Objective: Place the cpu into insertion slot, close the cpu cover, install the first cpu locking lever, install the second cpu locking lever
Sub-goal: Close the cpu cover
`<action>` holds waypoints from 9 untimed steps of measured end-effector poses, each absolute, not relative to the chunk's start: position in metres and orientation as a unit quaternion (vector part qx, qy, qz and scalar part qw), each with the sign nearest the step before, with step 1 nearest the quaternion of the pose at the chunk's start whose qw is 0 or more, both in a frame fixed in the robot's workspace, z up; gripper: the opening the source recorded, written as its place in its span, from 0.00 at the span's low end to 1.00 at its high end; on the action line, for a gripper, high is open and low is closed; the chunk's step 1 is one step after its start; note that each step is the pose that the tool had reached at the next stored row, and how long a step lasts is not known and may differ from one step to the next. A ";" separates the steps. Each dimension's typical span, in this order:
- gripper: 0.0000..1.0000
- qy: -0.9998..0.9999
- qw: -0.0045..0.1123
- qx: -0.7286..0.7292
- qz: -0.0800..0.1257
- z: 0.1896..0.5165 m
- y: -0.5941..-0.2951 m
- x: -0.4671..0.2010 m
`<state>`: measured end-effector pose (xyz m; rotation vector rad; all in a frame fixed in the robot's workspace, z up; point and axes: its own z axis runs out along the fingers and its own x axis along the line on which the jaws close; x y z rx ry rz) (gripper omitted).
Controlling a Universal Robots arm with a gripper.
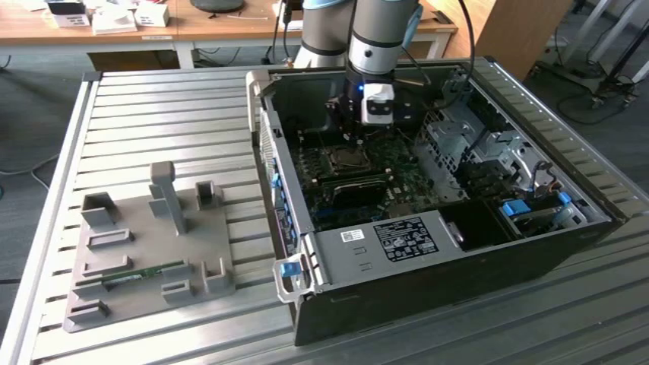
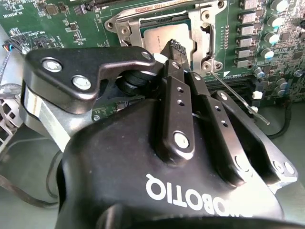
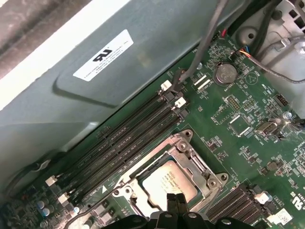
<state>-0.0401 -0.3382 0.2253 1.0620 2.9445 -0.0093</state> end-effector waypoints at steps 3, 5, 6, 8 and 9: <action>0.11 0.943 0.006 0.331 -0.003 0.225 -0.338 -0.040; 0.11 0.945 0.006 0.327 -0.003 0.225 -0.338 -0.040; 0.11 0.946 0.006 0.324 -0.003 0.225 -0.338 -0.040; 0.11 0.947 0.006 0.320 -0.003 0.225 -0.338 -0.040; 0.11 0.948 0.006 0.318 -0.003 0.225 -0.338 -0.040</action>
